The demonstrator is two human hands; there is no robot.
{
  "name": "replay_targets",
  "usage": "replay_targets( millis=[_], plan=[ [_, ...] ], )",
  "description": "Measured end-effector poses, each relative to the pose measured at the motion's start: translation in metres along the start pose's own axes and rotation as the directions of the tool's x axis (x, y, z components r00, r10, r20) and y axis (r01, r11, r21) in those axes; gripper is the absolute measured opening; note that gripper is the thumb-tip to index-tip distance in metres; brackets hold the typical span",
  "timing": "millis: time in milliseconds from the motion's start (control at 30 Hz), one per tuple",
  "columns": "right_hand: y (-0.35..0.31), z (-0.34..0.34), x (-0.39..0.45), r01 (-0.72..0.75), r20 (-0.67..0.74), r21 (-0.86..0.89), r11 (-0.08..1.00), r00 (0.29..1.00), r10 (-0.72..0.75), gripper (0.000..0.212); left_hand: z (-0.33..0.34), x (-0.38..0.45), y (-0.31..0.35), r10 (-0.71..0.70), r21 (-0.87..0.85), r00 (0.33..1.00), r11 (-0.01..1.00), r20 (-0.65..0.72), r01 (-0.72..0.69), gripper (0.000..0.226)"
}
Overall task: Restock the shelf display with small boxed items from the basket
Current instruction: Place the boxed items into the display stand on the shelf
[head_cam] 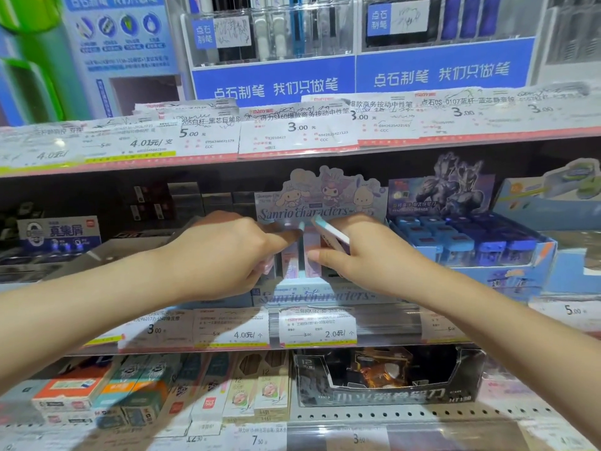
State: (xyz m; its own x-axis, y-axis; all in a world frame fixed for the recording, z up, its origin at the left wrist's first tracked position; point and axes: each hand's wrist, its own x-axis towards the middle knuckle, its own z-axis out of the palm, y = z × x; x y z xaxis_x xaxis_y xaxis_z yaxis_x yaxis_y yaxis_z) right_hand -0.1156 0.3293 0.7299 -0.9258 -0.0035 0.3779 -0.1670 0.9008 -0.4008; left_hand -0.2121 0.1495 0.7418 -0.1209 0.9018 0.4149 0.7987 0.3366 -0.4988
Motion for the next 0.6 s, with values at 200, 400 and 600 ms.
replay_targets(
  millis=[200,400,600],
  plan=[
    [-0.004,-0.009,0.002,-0.027,0.101,-0.054,0.998,0.994,0.032,0.04,0.003,0.0,-0.002,-0.001,-0.002,1.0,1.0,-0.017,0.001,0.055],
    [-0.005,-0.009,0.003,-0.053,0.126,-0.061,0.997,0.99,0.06,0.041,-0.004,0.001,0.0,-0.029,-0.049,0.999,0.998,0.037,0.031,0.06],
    [-0.006,-0.008,0.001,-0.043,0.106,-0.037,0.998,0.993,0.046,0.039,-0.01,0.007,0.003,-0.073,0.016,0.978,0.997,0.194,0.071,0.042]
  ],
)
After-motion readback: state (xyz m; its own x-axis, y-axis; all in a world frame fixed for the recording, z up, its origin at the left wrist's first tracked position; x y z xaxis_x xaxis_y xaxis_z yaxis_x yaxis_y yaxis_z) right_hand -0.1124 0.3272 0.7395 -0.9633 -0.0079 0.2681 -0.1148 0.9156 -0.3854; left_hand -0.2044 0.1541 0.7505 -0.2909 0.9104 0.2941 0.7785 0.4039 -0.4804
